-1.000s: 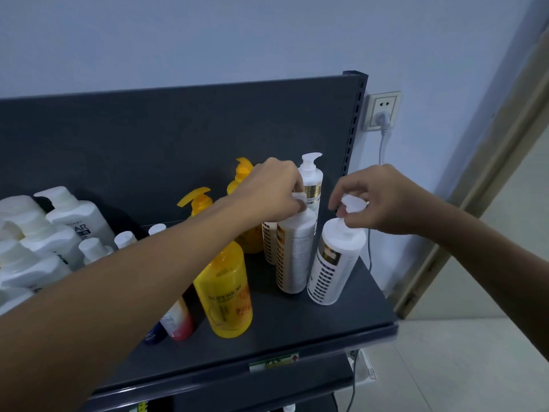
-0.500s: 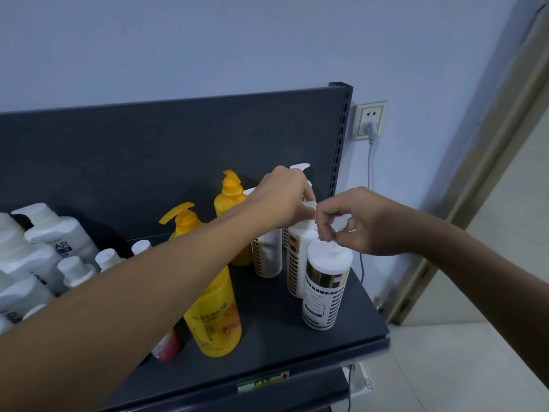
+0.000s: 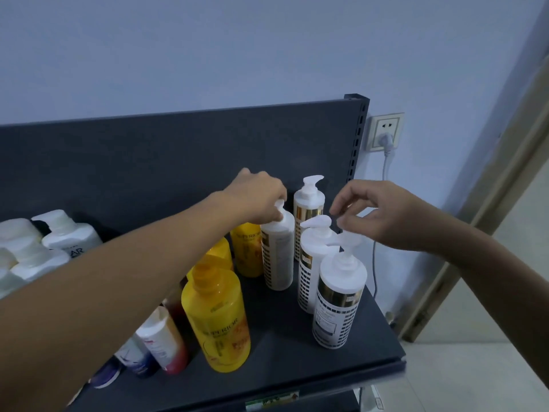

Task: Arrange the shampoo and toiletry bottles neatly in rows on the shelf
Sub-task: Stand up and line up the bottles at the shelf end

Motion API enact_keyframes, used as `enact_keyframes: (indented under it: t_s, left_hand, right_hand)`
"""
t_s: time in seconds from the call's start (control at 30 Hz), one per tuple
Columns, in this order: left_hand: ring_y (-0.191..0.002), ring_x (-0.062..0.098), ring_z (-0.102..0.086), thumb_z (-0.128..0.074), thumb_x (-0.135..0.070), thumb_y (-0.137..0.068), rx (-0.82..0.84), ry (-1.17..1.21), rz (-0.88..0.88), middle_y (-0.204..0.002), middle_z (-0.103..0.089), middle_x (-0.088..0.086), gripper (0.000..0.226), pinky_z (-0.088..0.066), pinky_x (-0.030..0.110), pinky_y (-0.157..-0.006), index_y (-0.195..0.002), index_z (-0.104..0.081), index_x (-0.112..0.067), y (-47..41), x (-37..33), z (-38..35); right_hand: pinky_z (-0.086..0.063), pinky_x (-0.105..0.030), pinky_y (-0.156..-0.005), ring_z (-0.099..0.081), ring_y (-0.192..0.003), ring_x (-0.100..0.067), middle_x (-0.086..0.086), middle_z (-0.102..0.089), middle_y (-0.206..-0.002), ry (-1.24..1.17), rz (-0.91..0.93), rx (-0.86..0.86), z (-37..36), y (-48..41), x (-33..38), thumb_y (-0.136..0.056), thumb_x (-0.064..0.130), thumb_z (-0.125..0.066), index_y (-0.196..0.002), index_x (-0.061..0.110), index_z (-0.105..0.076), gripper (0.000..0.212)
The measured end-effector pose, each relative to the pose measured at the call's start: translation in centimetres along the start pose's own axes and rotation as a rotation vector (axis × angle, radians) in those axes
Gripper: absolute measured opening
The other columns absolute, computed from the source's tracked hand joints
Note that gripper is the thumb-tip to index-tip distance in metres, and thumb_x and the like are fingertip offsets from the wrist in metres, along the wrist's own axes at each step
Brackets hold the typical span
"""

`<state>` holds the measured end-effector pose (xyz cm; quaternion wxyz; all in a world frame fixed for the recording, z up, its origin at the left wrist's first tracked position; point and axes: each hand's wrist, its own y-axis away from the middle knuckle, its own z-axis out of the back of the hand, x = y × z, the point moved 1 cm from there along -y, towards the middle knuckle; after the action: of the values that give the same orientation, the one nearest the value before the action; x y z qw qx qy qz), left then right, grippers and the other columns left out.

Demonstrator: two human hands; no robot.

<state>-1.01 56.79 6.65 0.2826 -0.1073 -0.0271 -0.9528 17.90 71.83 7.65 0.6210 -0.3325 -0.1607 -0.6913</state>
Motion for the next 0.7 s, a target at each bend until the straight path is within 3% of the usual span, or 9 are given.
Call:
enact_keyframes:
  t_s: [0.1, 0.33, 0.43, 0.5, 0.6, 0.7]
  left_hand:
    - [-0.102, 0.021, -0.06, -0.061, -0.049, -0.094, 0.005, -0.079, -0.049, -0.105, -0.069, -0.005, 0.032, -0.031, 0.043, -0.089, -0.119, -0.066, -0.03, -1.0, 0.0, 0.2]
    - [-0.087, 0.02, -0.062, -0.063, -0.037, -0.087, -0.106, -0.013, -0.092, -0.088, -0.072, -0.005, 0.019, -0.03, 0.04, -0.084, -0.096, -0.072, -0.023, -3.4, -1.5, 0.0]
    - [-0.088, 0.023, -0.065, -0.065, -0.038, -0.083, -0.121, 0.042, -0.078, -0.083, -0.069, -0.007, 0.009, -0.025, 0.038, -0.078, -0.083, -0.058, -0.033, -4.2, -2.4, -0.2]
    - [-0.092, 0.021, -0.064, -0.066, -0.045, -0.087, -0.117, 0.074, -0.073, -0.092, -0.072, -0.007, 0.013, -0.027, 0.039, -0.082, -0.091, -0.063, -0.033, -4.4, -2.8, -0.2]
    - [-0.102, 0.018, -0.061, -0.065, -0.053, -0.091, -0.104, 0.099, -0.076, -0.109, -0.072, -0.009, 0.037, -0.031, 0.041, -0.094, -0.122, -0.067, -0.033, -3.8, -2.7, 0.2]
    - [-0.107, 0.018, -0.062, -0.068, -0.052, -0.089, -0.124, 0.189, -0.035, -0.112, -0.07, -0.011, 0.044, -0.041, 0.042, -0.097, -0.128, -0.064, -0.032, -1.5, -0.1, 1.9]
  right_hand:
    - [-0.05, -0.007, -0.066, -0.07, -0.083, 0.001, 0.01, -0.074, -0.092, 0.05, -0.035, -0.076, -0.8, -0.6, -1.2, -0.091, 0.021, -0.072, -0.095, 0.026, -0.069, 0.007]
    - [-0.047, -0.004, -0.068, -0.069, -0.083, 0.001, 0.017, -0.074, -0.088, 0.033, -0.057, -0.11, -1.7, -0.2, -2.2, -0.093, 0.02, -0.071, -0.091, 0.031, -0.069, 0.011]
    - [-0.044, -0.001, -0.066, -0.068, -0.081, 0.006, 0.015, -0.074, -0.087, 0.017, -0.077, -0.128, -1.3, -0.2, -2.0, -0.094, 0.02, -0.069, -0.092, 0.027, -0.07, 0.007]
    - [-0.043, 0.0, -0.066, -0.066, -0.081, 0.008, 0.015, -0.074, -0.089, 0.029, -0.074, -0.14, -1.2, -0.3, -1.8, -0.094, 0.02, -0.068, -0.093, 0.026, -0.07, 0.006]
    - [-0.044, 0.0, -0.066, -0.065, -0.085, 0.006, 0.014, -0.074, -0.09, 0.073, -0.074, -0.154, -1.2, -0.6, -1.4, -0.093, 0.021, -0.069, -0.093, 0.026, -0.069, 0.005]
    - [-0.051, -0.009, -0.067, -0.069, -0.08, -0.001, 0.008, -0.075, -0.086, 0.126, -0.034, -0.158, -1.4, -1.5, 0.0, -0.093, 0.023, -0.069, -0.095, 0.024, -0.068, 0.003]
